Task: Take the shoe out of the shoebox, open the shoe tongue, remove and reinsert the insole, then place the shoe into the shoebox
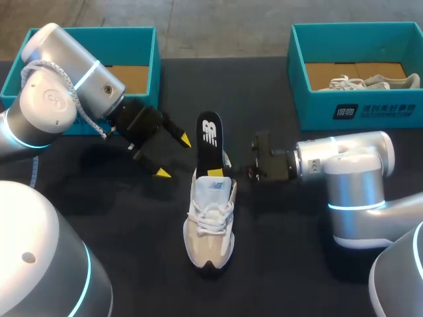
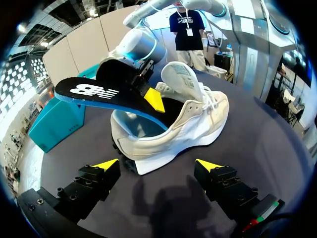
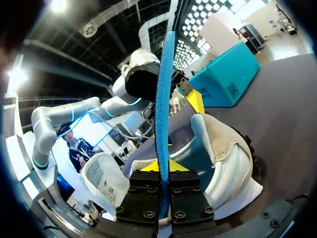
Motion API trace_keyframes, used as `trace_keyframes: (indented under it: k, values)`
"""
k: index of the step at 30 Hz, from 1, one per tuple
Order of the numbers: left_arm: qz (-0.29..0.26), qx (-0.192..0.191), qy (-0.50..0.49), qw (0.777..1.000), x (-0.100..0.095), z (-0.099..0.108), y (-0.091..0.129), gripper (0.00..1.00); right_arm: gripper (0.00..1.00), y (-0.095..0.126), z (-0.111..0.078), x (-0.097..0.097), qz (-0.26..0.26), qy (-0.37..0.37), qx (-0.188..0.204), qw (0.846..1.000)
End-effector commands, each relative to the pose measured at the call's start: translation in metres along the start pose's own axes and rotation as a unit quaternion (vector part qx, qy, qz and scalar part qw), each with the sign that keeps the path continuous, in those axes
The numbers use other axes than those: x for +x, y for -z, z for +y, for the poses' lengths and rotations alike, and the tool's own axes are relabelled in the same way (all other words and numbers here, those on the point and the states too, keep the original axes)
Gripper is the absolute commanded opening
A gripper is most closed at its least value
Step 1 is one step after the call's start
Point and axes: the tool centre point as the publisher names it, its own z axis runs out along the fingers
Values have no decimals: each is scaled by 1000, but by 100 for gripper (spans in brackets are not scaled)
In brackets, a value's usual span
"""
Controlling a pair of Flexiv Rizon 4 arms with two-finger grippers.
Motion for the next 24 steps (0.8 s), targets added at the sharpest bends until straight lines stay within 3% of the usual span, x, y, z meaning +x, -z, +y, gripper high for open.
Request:
trace_keyframes:
  k: [1,13,16,24]
  values:
    - [0,-2,0,1000,0,0,0,100,0,0,-1,-1,2,-1,7,1000]
    - [0,-2,0,1000,0,0,0,100,1,-2,1,0,10,2,0,1000]
    - [0,-2,0,1000,0,0,0,100,18,-2,2,0,11,5,-4,1000]
    - [0,-2,0,1000,0,0,0,100,18,-5,11,1,12,15,-6,1000]
